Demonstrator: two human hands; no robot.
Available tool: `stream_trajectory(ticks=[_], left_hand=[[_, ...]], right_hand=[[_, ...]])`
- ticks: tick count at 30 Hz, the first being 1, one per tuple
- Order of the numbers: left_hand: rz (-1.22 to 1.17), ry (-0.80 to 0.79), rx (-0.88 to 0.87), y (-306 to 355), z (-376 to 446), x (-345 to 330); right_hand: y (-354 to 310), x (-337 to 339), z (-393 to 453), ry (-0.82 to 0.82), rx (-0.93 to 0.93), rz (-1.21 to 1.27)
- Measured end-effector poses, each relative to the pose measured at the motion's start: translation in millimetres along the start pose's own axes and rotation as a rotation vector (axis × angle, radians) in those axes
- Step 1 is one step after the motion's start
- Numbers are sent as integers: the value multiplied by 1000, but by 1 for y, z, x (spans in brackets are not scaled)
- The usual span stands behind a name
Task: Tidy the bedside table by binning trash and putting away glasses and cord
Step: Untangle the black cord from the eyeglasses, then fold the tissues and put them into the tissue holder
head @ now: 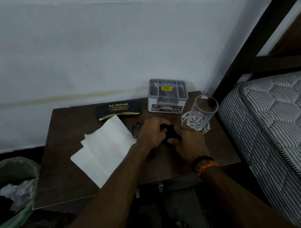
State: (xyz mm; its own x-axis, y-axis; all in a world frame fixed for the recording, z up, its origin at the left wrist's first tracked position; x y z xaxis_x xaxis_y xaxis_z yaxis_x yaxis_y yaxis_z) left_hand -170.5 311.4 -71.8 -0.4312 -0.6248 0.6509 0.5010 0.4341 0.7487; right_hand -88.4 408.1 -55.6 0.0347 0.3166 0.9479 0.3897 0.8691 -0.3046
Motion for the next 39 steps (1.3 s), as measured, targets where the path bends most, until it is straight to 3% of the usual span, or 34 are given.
stream_trajectory(ticks=[7, 17, 23, 31, 35, 39], left_hand=[[-76, 2, 20, 7, 3, 1], [-187, 365, 116, -20, -8, 89], [-211, 436, 145, -27, -32, 121], [22, 317, 154, -42, -64, 135], [125, 153, 161, -55, -80, 130], [230, 130, 193, -71, -98, 136]], right_hand=[[-4, -4, -2, 25, -86, -83], [0, 13, 9, 76, -183, 3], [-6, 24, 4, 122, -178, -5], [-28, 47, -10, 279, -54, 65], [-47, 41, -15, 208, -14, 34], [-69, 36, -20, 147, 49, 59]])
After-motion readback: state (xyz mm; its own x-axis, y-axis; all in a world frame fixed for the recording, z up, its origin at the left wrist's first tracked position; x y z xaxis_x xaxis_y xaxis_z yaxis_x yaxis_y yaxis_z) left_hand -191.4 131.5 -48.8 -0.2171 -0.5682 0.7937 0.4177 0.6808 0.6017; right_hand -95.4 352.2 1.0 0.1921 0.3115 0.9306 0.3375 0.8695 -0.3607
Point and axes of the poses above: each hand's wrist, its own z-axis towards the middle knuckle, its own x-axis out of the back of the hand, y = z × x, the point moved 8 cm from there along z, towards the middle knuckle, and after that the axes turned 9 degrees about -x, right-handed, at the moved point
